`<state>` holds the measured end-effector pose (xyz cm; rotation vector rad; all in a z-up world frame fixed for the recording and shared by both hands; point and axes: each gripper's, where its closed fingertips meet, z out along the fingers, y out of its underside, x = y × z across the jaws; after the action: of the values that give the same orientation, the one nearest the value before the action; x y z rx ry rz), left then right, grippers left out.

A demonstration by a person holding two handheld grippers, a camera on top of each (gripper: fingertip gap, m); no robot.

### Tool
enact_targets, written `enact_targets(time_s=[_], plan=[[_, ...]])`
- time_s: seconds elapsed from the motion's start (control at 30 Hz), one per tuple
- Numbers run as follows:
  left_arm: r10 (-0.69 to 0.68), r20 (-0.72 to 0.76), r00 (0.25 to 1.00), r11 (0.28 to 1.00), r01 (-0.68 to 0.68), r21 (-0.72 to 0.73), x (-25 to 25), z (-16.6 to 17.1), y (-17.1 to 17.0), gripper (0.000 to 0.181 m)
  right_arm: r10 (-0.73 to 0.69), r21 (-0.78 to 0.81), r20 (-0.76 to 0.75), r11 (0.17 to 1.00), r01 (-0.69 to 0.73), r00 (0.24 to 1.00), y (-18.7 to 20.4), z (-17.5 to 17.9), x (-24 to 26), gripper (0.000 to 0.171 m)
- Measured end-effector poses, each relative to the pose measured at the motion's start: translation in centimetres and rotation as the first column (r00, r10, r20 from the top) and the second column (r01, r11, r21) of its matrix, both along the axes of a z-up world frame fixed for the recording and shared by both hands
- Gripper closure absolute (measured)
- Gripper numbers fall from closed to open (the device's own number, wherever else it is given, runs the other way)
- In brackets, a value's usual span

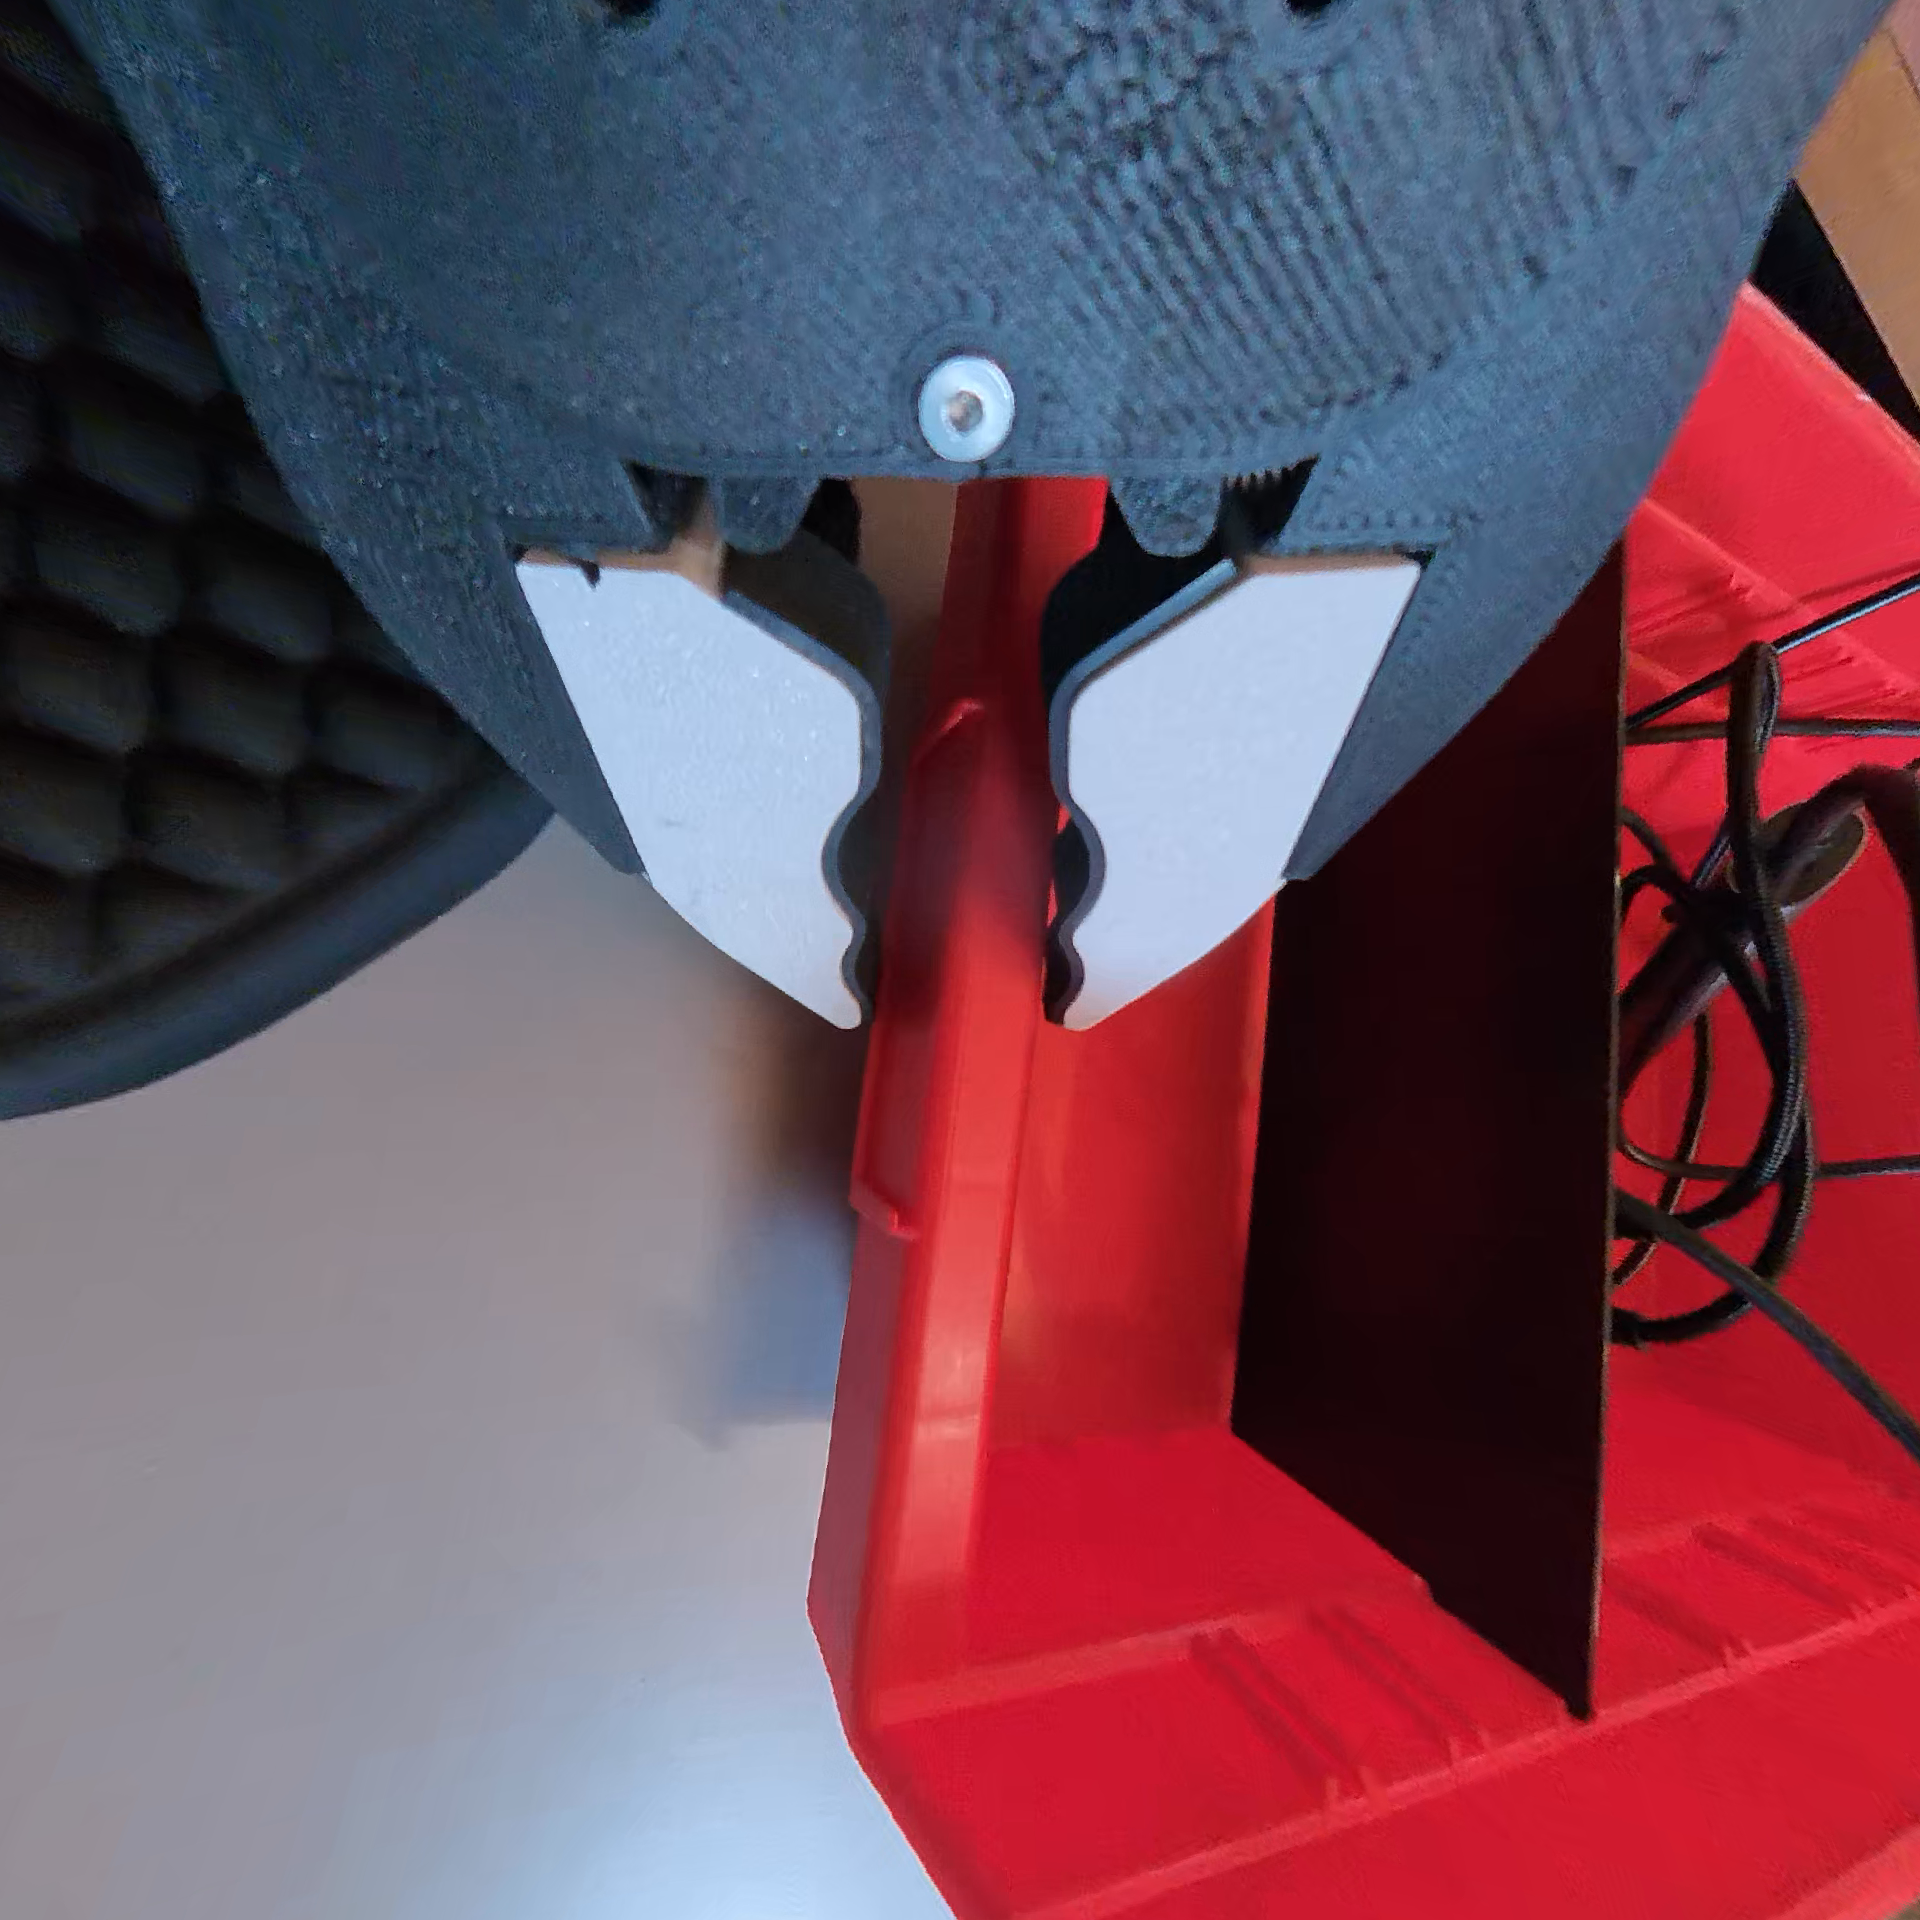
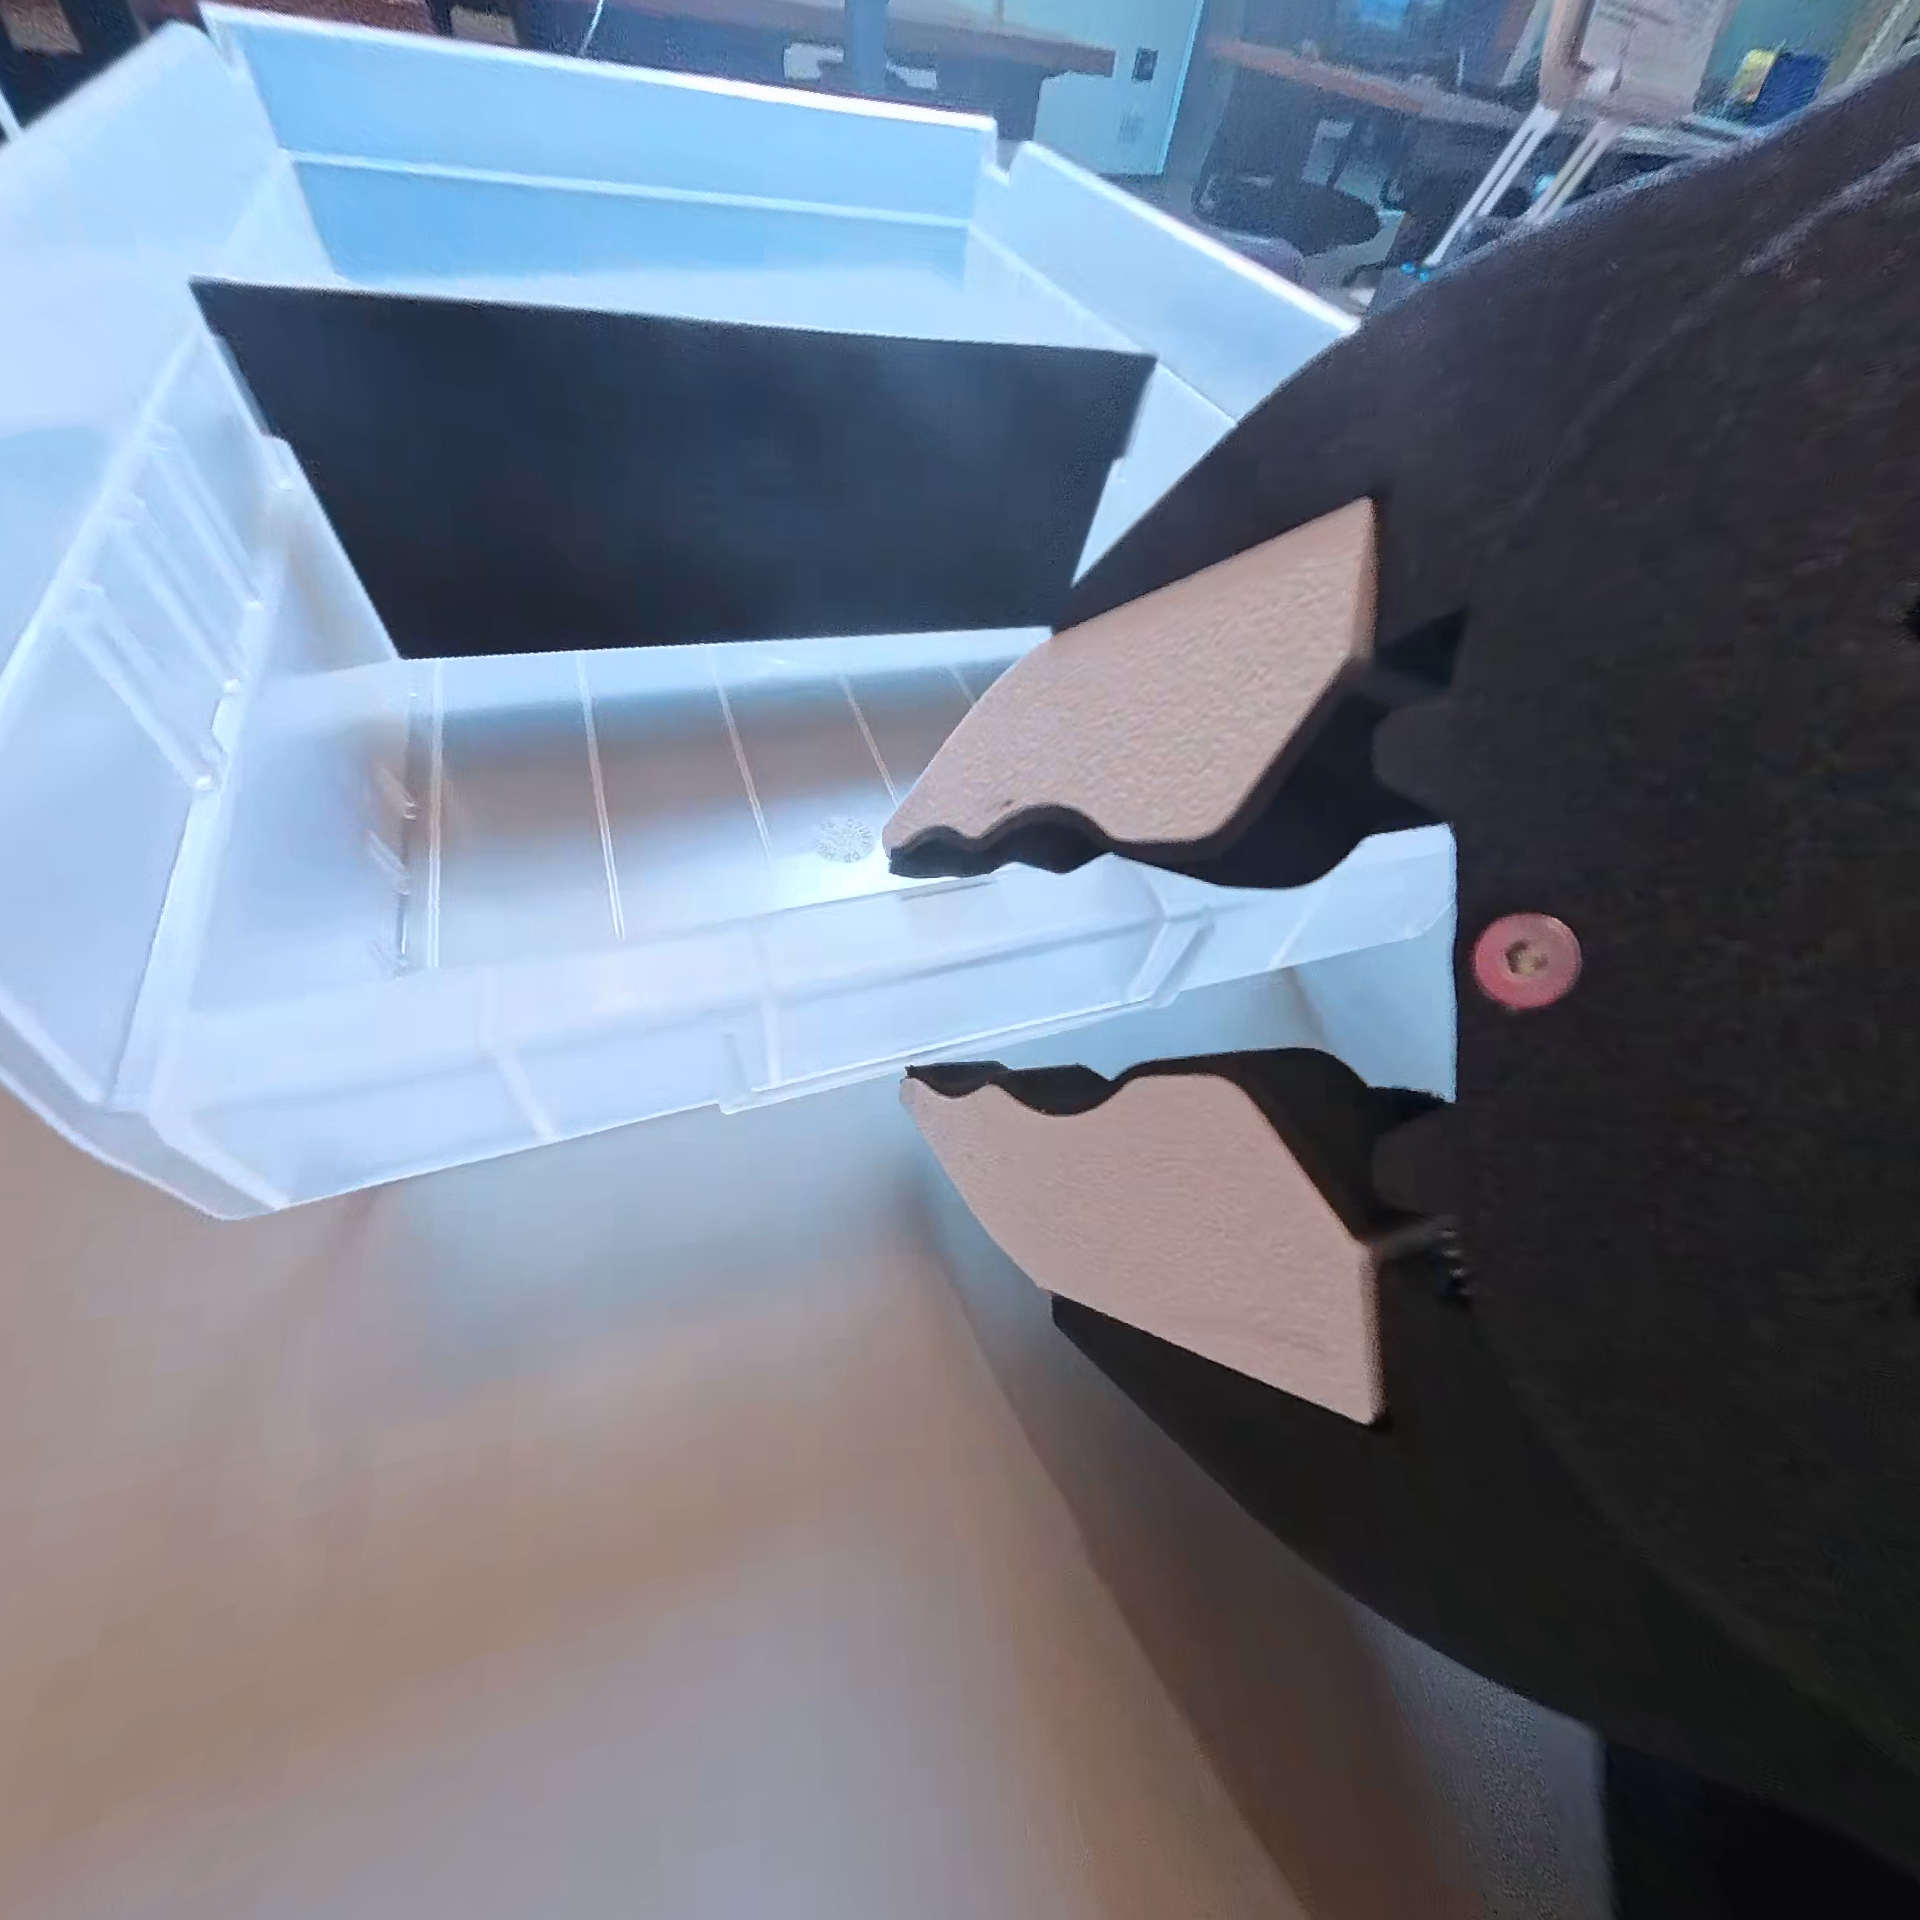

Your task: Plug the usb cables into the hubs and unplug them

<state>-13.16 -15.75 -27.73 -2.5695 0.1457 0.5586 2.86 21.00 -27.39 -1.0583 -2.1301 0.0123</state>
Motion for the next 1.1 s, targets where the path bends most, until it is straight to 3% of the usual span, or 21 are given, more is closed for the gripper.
enact_targets(time_s=[0.27,0.4,0.5,0.63,0.8,1.1], plan=[[0.044,-0.021,0.999,0.998,-0.043,0.035,-2.9,0.1,0.8,0.148,-0.047,-0.012,-0.076,0.999,0.047,0.996,3.9,0.3,-4.5,0.135],[0.120,-0.015,0.993,0.989,-0.118,0.091,-4.5,0.4,0.7,0.139,-0.046,-0.249,-0.233,0.969,-0.014,0.971,0.5,3.1,-4.9,0.130],[0.213,-0.013,0.977,0.965,-0.209,0.156,-4.8,1.0,0.5,0.129,-0.082,-0.449,-0.367,0.888,-0.099,0.927,-2.9,5.9,-4.0,0.129],[0.279,0.043,0.959,0.879,-0.273,0.391,-3.7,4.8,1.3,0.129,-0.178,-0.593,-0.480,0.787,-0.169,0.859,-5.0,7.6,-2.7,0.130],[0.376,0.039,0.926,0.778,-0.338,0.529,-4.4,8.7,2.0,0.128,-0.228,-0.622,-0.532,0.759,-0.193,0.815,-5.3,7.0,-2.6,0.129],[0.536,0.055,0.843,0.701,-0.480,0.526,-12.0,12.7,3.8,0.124,-0.248,-0.629,-0.545,0.753,-0.196,0.801,-4.9,6.9,-2.2,0.123]])
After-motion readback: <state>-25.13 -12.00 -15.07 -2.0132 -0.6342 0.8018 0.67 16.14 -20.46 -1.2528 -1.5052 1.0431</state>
